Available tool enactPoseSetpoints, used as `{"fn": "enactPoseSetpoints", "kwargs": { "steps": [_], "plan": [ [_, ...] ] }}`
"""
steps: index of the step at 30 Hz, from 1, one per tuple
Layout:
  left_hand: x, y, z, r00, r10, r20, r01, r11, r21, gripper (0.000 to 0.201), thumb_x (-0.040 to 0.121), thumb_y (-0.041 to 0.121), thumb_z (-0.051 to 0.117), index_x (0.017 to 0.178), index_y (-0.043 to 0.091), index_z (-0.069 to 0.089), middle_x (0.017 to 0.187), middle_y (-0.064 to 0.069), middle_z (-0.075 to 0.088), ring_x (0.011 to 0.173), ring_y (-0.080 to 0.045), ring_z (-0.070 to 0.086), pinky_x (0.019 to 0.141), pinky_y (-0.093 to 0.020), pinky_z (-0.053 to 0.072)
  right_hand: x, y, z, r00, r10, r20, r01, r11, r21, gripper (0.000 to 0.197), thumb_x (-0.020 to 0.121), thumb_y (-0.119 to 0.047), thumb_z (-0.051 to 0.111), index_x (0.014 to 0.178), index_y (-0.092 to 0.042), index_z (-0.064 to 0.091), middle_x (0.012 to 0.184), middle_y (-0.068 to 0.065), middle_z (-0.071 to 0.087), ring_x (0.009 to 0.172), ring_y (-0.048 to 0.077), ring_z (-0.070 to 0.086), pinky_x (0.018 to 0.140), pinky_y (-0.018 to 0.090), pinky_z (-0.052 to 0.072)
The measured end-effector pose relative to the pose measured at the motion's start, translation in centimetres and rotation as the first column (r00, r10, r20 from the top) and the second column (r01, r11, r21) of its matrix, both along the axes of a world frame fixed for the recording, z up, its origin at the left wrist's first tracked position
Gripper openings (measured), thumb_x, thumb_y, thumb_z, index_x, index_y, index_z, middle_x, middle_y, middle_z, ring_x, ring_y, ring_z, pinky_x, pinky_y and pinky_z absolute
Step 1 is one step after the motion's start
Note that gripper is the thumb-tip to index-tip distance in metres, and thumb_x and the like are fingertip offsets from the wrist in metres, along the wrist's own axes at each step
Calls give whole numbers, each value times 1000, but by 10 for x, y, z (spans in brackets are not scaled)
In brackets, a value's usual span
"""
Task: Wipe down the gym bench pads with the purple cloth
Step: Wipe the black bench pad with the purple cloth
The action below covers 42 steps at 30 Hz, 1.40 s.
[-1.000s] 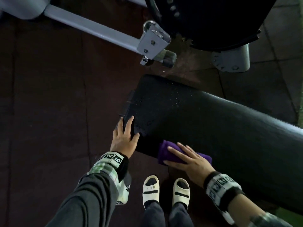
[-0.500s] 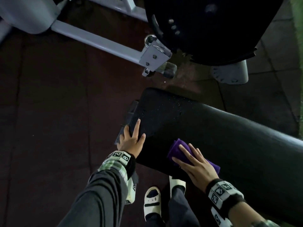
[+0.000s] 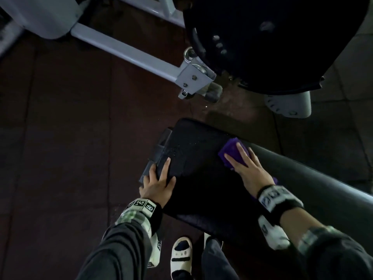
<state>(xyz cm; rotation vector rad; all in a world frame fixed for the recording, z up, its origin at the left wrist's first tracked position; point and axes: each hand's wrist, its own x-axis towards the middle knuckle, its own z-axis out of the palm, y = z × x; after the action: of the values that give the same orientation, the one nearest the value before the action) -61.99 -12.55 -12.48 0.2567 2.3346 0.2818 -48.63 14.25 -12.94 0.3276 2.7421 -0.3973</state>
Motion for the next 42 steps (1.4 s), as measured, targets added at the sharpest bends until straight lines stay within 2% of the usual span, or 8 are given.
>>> {"fn": "enactPoseSetpoints", "kwargs": {
  "steps": [3,10,14,18,25,31,38,42],
  "plan": [
    [0,0,1,1000,2,21,-2,1000,2,62,96,56,32,140,61,-12,159,4,2,139,-27,20,109,-52,24,51,-25,10,1000,25,12,-26,998,55,91,76,-9,49,145,-46,4,156,4,7,133,47,25,95,58,42],
    [1,1,0,1000,9,10,-9,1000,-2,64,96,56,34,139,62,-14,159,5,3,138,-27,22,108,-52,25,8,-84,8,977,208,51,-207,978,-26,102,63,-25,75,144,-44,16,152,1,23,136,33,25,100,39,32],
    [3,2,1,1000,10,-29,-10,1000,0,65,96,56,36,142,58,-9,159,3,7,138,-28,23,107,-53,27,-41,-38,14,984,130,122,-117,987,-107,65,79,-37,10,142,-49,2,152,-10,-17,142,33,0,112,45,15],
    [3,0,1,999,-9,-43,8,1000,-4,69,95,57,36,133,60,-22,158,2,7,137,-29,25,108,-53,30,-7,-8,13,989,20,144,-15,999,-40,76,86,-22,24,128,-61,-26,143,-17,-39,140,31,-18,114,44,-1],
    [3,0,-1,998,-18,-63,18,1000,-7,68,95,57,35,129,62,-24,158,2,7,138,-27,23,108,-53,29,29,-80,23,962,164,220,-153,986,-66,105,57,-11,62,145,-40,13,151,7,24,129,43,36,100,49,29],
    [3,2,1,999,10,-43,-11,1000,-3,65,95,55,37,144,57,-7,159,3,8,139,-27,22,109,-54,27,-42,-63,12,989,125,72,-115,985,-127,71,96,-25,38,132,-53,-17,139,-15,-41,137,26,-25,114,43,-4],
    [1,0,1,1000,15,5,-15,1000,-1,65,96,56,34,140,61,-13,159,4,3,141,-27,18,110,-53,24,3,-17,22,969,-195,149,207,975,-74,77,88,-12,41,142,-39,-7,151,-6,-23,141,41,-7,114,54,13],
    [1,-1,0,1000,2,8,-2,1000,-8,65,96,56,33,136,63,-18,159,3,2,141,-26,17,110,-53,26,49,-54,22,986,-87,144,96,994,-54,62,87,-31,40,146,-37,20,155,8,14,135,46,21,104,56,30]
  ]
}}
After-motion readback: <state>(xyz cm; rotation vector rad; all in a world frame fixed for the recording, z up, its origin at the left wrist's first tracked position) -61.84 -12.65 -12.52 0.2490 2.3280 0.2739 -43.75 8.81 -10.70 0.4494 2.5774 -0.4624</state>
